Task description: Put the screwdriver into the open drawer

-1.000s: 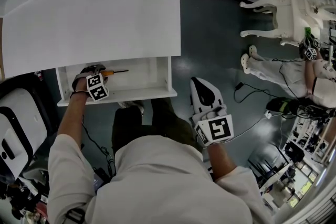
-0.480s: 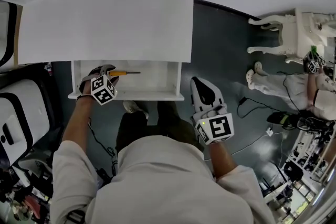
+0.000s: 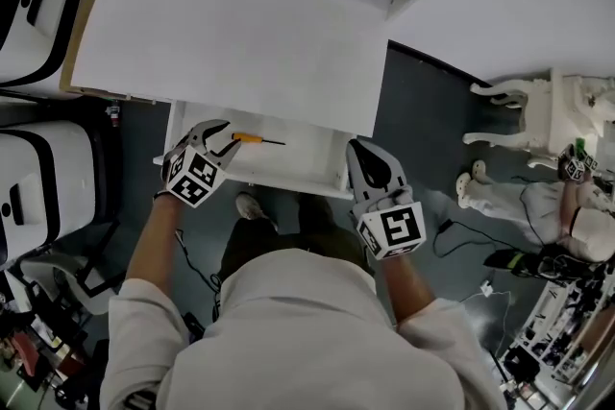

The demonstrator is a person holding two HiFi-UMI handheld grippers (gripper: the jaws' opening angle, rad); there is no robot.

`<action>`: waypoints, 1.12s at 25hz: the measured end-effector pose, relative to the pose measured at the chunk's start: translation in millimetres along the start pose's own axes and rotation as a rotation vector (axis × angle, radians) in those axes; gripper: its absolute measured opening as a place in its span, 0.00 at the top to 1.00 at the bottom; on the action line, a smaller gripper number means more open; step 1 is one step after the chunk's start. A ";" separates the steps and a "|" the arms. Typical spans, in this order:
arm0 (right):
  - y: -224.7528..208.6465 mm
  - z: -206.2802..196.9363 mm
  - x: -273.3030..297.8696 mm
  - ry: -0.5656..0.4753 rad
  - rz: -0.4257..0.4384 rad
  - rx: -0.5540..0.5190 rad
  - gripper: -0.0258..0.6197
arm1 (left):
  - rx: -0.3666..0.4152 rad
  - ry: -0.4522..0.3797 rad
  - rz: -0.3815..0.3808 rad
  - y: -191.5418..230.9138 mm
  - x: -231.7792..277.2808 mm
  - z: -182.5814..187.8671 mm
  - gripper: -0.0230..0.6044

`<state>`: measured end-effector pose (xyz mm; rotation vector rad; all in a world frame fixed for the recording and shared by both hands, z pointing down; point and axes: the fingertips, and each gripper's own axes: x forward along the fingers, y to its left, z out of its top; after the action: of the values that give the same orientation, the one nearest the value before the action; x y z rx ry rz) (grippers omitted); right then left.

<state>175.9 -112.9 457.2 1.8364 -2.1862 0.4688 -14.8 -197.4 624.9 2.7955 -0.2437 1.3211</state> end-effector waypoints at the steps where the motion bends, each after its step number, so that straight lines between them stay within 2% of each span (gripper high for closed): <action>1: 5.4 3.4 2.6 -0.004 0.012 -0.006 0.95 | -0.035 -0.033 0.016 2.3 -10.7 4.6 0.69; 7: 33.9 19.7 12.3 -0.022 0.074 -0.040 0.95 | -0.218 -0.251 0.133 15.4 -81.6 35.5 0.72; 13: 53.3 32.1 20.8 -0.036 0.116 -0.071 0.95 | -0.347 -0.420 0.233 24.0 -138.1 48.8 0.78; 17: 62.9 38.1 22.1 -0.046 0.136 -0.081 0.95 | -0.382 -0.513 0.290 23.1 -169.4 60.4 0.80; 21: 70.0 41.3 21.6 -0.051 0.150 -0.088 0.95 | -0.401 -0.590 0.346 18.7 -197.0 68.5 0.91; 28: 76.9 43.6 24.1 -0.057 0.170 -0.093 0.95 | -0.457 -0.664 0.413 18.9 -222.0 60.3 0.96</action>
<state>96.7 -140.1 420.0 1.6444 -2.3710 0.3442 -110.4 -194.6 414.9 2.7290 -1.0337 0.2376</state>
